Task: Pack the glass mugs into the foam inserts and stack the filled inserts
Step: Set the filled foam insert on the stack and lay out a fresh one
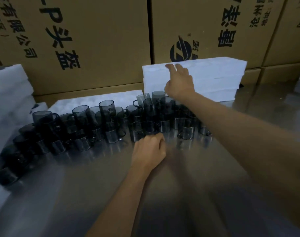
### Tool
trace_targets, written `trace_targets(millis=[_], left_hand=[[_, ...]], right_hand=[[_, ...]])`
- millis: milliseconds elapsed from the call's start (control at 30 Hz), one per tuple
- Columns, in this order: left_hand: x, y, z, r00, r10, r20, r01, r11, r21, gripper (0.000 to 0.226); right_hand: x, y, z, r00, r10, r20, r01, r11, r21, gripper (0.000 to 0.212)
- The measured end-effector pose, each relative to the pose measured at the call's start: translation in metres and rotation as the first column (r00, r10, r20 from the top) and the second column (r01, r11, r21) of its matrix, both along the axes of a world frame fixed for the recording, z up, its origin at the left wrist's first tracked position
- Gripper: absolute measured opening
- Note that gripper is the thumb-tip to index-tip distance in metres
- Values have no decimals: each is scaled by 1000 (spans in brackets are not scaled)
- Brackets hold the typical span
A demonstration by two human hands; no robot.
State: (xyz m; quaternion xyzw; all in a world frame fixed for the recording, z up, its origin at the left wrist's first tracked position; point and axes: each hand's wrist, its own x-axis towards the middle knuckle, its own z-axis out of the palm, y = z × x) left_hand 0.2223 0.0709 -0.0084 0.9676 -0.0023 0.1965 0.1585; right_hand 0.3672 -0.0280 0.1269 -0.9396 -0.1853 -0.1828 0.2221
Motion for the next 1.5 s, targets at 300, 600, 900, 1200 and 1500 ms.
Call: trace_targets(millis=[300,600,900,1200,1500], left_hand=[[23,10,-5,999,1,38,0,1000,-31,17],[19,10,2,999,32,10,-31,992,-124,20],[-56,24,8,936,341,89,-40,355,-934,33],[-143,49,24,979,200,-27,36,-302,-953,35],[-167,48,21,975,221,-32,-77,202,-976,38]], right_hand=[[99,-1,2,981,-83,177,144,919,-367,58],[16,-4,32,931,-35,363,95,984,-149,41],[-143,-42,-14,953,194,232,-181,981,-77,32],[-277,-74,-67,945,309,-105,-313,949,-30,38],[-223,-94,-61,973,20,-230,21,984,177,38]])
